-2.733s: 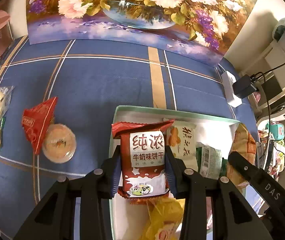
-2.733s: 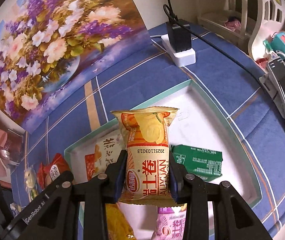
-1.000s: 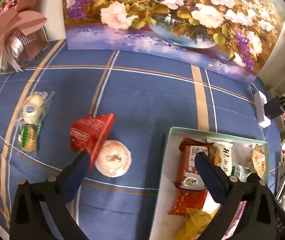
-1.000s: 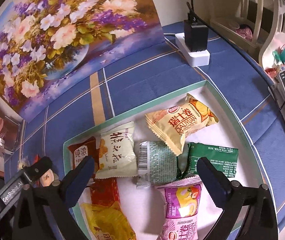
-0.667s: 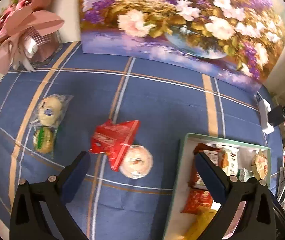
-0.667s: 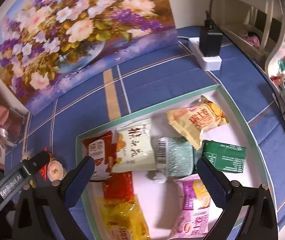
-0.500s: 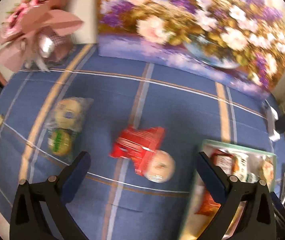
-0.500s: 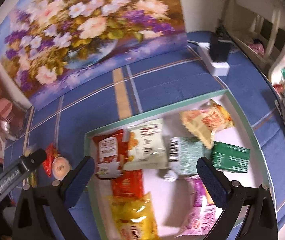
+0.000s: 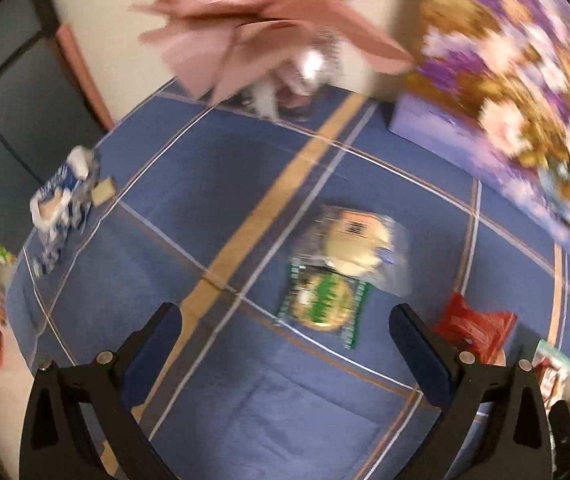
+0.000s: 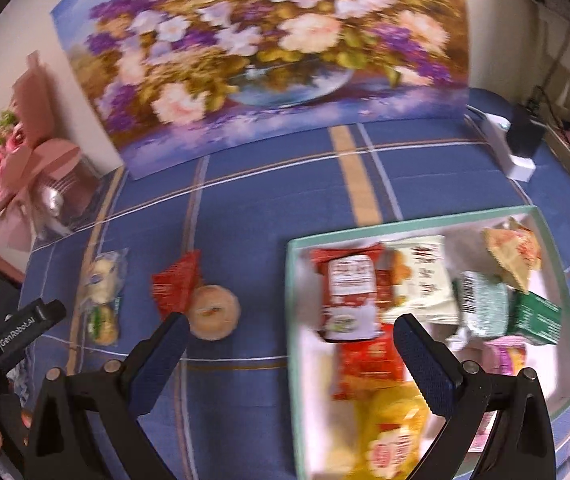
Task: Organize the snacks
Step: 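Move both tools back over the remaining snacks, then grasp the green-wrapped cookie with the left tool while the right tool grasps the pudding cup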
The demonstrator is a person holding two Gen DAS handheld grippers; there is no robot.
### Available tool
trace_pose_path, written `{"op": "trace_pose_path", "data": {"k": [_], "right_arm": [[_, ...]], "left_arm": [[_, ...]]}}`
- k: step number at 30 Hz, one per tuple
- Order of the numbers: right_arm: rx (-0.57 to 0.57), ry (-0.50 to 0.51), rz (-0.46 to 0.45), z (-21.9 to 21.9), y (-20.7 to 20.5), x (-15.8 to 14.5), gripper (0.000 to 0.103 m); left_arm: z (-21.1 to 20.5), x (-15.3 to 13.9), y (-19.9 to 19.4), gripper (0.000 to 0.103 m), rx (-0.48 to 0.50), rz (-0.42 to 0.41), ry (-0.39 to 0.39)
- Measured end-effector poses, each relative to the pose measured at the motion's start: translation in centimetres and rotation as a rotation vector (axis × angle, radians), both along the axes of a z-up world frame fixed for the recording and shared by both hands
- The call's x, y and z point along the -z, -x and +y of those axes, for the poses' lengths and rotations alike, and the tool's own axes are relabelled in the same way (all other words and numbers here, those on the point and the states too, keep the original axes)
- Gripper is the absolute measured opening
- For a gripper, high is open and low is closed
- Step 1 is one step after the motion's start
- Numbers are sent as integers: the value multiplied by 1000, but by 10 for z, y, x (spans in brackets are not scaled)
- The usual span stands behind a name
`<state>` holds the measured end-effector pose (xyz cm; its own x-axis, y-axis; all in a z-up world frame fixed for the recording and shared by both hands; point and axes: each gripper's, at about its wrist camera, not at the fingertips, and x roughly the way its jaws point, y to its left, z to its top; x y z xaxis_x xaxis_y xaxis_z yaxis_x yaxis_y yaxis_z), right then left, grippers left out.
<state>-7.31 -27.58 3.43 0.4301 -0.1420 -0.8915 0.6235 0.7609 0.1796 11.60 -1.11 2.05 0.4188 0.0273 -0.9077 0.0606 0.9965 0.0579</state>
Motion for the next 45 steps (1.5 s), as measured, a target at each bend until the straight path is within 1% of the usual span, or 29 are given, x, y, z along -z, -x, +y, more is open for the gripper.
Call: {"op": "trace_pose_path", "data": {"k": [2,5,7,9,13,16,18,20,22,24,25,26,28,30,31,32,33,36,38,45], "right_arm": [[-24,-13,-14,9,-8,0,103],[-63,-26,-29,23,-20,0,103],[-88,-26,-27,32,-27,2,101],[-114,-24,-21,41,-35,7,98],[-128,-29,8,46,-44,21,89],[-129,-54,34,43,-48,36,81],[-123,-59,57,41,-50,46,79],[-125,-61,70,39,-51,53,72],[-126,-71,78,38,-53,59,68],[-130,-78,78,37,-55,63,66],[-133,-79,77,37,-56,65,65],[-138,-80,78,38,-57,66,64],[-150,-79,80,40,-60,69,64],[-151,-83,82,39,-62,72,63],[-151,-88,81,39,-64,73,61],[-153,-93,81,39,-64,74,60],[-155,-96,80,38,-65,76,59],[-152,-101,83,38,-66,79,56],[-149,-112,84,38,-68,83,54],[-128,-126,89,35,-67,91,49]], "left_arm": [[22,-3,-7,103,-42,11,43],[41,-6,-11,103,-73,14,81],[45,-6,-16,103,-77,20,102],[46,-2,-20,103,-72,35,120],[35,18,-27,103,-31,81,100],[22,39,-31,103,18,131,108],[11,52,-32,103,43,158,111],[4,61,-34,102,63,168,107],[-2,68,-36,102,81,173,105],[-6,72,-38,93,94,172,112],[-7,74,-40,85,100,175,116],[-7,77,-42,82,106,180,120],[-9,82,-45,81,113,184,130],[-7,86,-48,73,109,190,139],[-5,87,-49,70,107,195,158],[-4,88,-50,69,104,204,182],[-3,89,-51,68,104,205,188],[-6,89,-52,65,117,203,190],[-7,90,-52,60,123,209,206],[-10,92,-54,60,120,209,205]]}}
